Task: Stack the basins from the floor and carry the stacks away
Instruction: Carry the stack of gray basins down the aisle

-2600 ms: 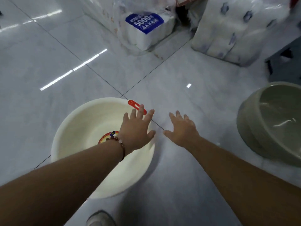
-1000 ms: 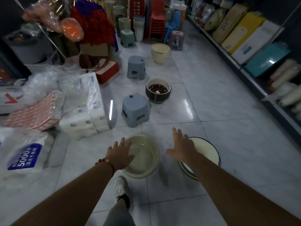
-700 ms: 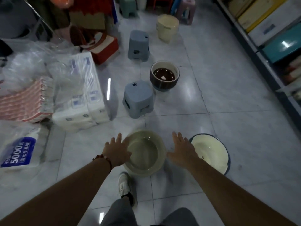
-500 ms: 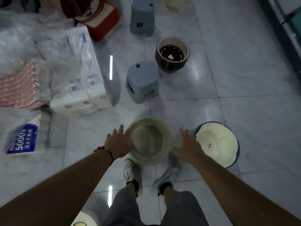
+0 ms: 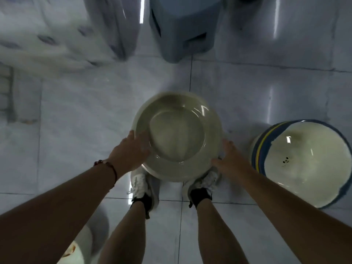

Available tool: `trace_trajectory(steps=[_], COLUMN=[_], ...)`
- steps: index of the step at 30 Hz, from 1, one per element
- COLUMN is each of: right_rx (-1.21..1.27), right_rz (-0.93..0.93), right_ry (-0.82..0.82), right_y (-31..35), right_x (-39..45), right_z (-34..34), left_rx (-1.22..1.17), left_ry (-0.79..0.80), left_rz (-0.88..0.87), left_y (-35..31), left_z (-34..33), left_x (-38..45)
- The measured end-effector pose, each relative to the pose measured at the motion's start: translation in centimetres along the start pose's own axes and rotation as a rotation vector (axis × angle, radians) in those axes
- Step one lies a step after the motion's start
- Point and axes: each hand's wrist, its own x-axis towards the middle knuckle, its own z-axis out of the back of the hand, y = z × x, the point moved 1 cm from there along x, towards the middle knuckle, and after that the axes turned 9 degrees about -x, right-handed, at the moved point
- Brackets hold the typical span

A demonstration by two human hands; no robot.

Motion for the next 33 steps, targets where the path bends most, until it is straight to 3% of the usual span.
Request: trace_trajectory(steps=[5, 8, 11, 14, 18, 26, 33], right_rx=[0.523, 0.817, 1.069, 1.175, 1.175, 1.268, 1.352], right_rz=[-0.178, -0.344, -0.461, -0.477, -0.488, -0.397, -0.171], right_ry=[-0.057, 0.018, 0.084, 0.126, 0.137, 0.130, -0.015], right_y=[-2.7, -4.0, -5.3, -6.1, -5.5, 1.7, 7.2], right_x=[9.5, 14.0, 16.6, 17.6, 16.4, 4.6, -25.0], right_z=[-3.9, -7.0, -9.2, -9.9, -8.3, 5.0, 23.6], left_rx=[-0.302, -0.816, -1.222, -1.446, -1.525, -1.571, -1.510], left_ry=[-0.033, -0.101, -0.085, 0.028, 0.011, 0.045, 0.087], left_rz=[0.120, 0.209, 0.439, 0.537, 0.588, 0.457, 0.105], left_y=[5.8, 9.5, 11.4, 11.4, 10.7, 4.7, -9.2], left_z=[-6.1, -9.8, -13.3, -15.6, -14.8, 1.2, 23.7], left_x=[8.6, 11.9, 13.2, 14.2, 13.9, 5.5, -19.7])
